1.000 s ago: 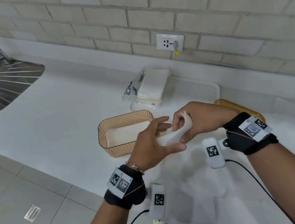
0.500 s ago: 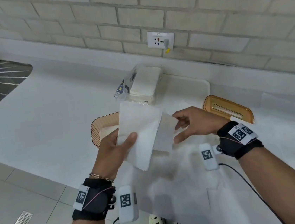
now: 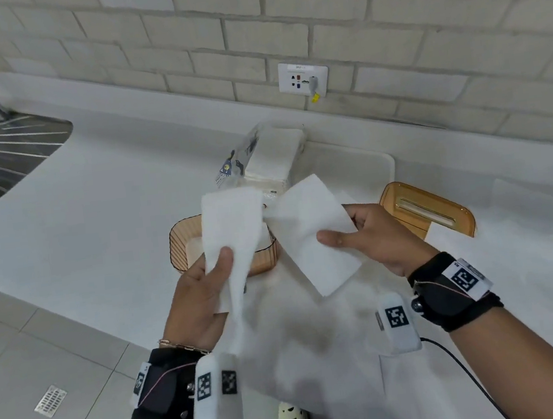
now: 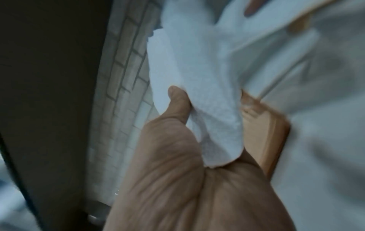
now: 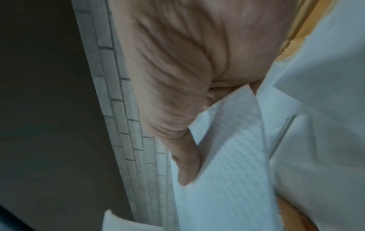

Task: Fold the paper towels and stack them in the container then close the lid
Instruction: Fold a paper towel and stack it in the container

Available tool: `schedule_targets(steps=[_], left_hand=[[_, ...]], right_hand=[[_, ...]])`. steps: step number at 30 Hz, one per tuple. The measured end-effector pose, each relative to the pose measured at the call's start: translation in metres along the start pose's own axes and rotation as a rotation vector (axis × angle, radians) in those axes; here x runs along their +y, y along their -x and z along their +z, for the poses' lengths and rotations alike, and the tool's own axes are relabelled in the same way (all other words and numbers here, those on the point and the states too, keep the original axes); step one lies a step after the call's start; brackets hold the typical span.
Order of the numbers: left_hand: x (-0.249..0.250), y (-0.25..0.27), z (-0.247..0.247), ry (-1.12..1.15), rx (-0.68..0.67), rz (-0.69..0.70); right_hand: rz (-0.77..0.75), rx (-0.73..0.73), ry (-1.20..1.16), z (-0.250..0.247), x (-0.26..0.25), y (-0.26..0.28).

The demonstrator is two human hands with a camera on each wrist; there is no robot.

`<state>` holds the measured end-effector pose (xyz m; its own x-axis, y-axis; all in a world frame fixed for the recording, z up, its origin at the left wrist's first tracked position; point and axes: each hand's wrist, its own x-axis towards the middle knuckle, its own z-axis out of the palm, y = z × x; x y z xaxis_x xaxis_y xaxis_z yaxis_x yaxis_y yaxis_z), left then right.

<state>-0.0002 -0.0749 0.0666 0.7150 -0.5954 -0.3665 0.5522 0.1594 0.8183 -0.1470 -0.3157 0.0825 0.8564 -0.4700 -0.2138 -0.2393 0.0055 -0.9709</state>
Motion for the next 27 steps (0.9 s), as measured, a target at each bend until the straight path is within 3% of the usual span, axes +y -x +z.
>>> schedule_targets(steps=[3, 5, 8, 12, 14, 16, 19, 22, 24, 27], left_hand=[[-0.010, 0.014, 0.029, 0.302, -0.144, -0.108], [-0.021, 0.021, 0.049, 0.350, -0.177, -0.144], [-0.037, 0.024, 0.075, 0.297, -0.140, -0.170], [-0.055, 0.023, 0.089, 0.235, -0.029, -0.192], [-0.063, 0.025, 0.089, 0.151, 0.050, -0.166], [-0.065, 0.030, 0.087, 0.025, 0.113, -0.106], [-0.062, 0.041, 0.076, -0.311, 0.120, 0.031], [-0.056, 0.051, 0.060, -0.607, 0.100, 0.123], [-0.053, 0.055, 0.048, -0.578, 0.175, 0.179], [-0.059, 0.055, 0.027, -0.363, 0.307, 0.207]], right_hand=[[-0.090, -0.015, -0.042, 0.004, -0.001, 0.013], [-0.147, -0.003, -0.012, 0.009, 0.000, 0.020], [-0.235, 0.046, 0.054, 0.015, 0.008, 0.026], [-0.227, 0.041, 0.033, 0.015, 0.021, 0.038], [-0.173, -0.056, -0.014, 0.006, 0.025, 0.042], [-0.091, -0.244, -0.108, -0.009, 0.027, 0.044], [0.022, -0.430, -0.264, -0.026, 0.028, 0.036], [0.097, -0.332, -0.182, -0.023, 0.031, 0.019], [0.097, -0.274, -0.126, -0.014, 0.034, 0.008], [0.108, -0.218, -0.212, 0.005, 0.040, 0.000]])
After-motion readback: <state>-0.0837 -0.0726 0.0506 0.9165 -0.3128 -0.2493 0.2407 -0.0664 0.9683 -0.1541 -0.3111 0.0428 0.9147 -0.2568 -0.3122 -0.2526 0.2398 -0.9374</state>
